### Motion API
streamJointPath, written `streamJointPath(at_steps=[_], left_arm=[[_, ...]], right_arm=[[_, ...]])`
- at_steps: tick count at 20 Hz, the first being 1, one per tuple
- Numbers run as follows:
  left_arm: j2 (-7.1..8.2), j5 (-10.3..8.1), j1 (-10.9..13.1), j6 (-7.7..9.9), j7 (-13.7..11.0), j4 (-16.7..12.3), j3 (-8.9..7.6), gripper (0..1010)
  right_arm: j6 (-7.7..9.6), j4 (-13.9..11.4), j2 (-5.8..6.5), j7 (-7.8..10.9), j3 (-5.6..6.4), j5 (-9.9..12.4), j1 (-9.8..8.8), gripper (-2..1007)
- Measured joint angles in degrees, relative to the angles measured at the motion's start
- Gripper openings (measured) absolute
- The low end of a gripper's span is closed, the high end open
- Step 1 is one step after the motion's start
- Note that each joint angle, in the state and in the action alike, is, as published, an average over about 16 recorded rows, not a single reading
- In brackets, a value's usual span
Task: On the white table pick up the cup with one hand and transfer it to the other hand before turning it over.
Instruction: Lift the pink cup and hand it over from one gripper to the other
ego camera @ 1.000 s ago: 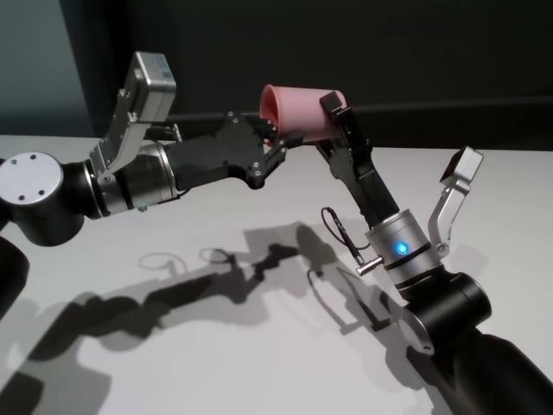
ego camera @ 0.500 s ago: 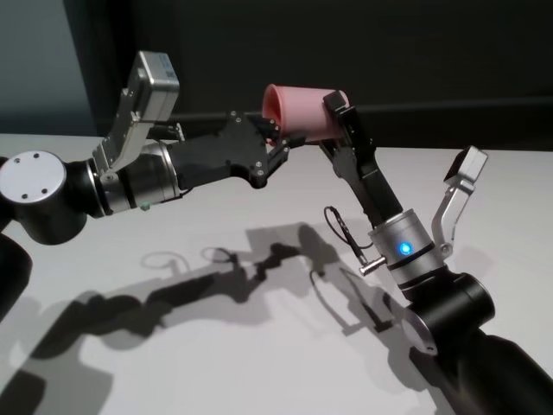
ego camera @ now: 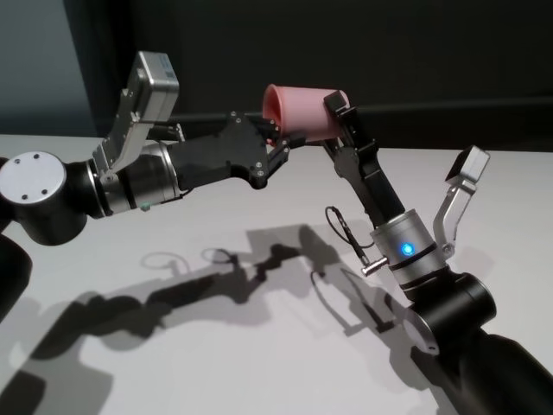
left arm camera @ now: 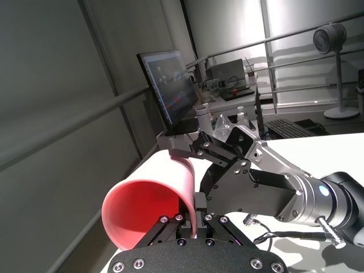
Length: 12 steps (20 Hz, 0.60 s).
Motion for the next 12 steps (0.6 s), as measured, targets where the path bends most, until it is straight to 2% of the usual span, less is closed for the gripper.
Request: streamJointPath(at_steps=[6,12], left_arm=[[0.00,-0.01,0.00,0.00,0.00,0.00,0.00,50],[0.00,-0.01,0.00,0.00,0.00,0.00,0.00,50]], right_arm=[[0.10,0.27,0.20,0.44,-0.36,0.31,0.22,809],[0.20,0.37,0.22,0.50,-0.41,0.38,0.29,773]])
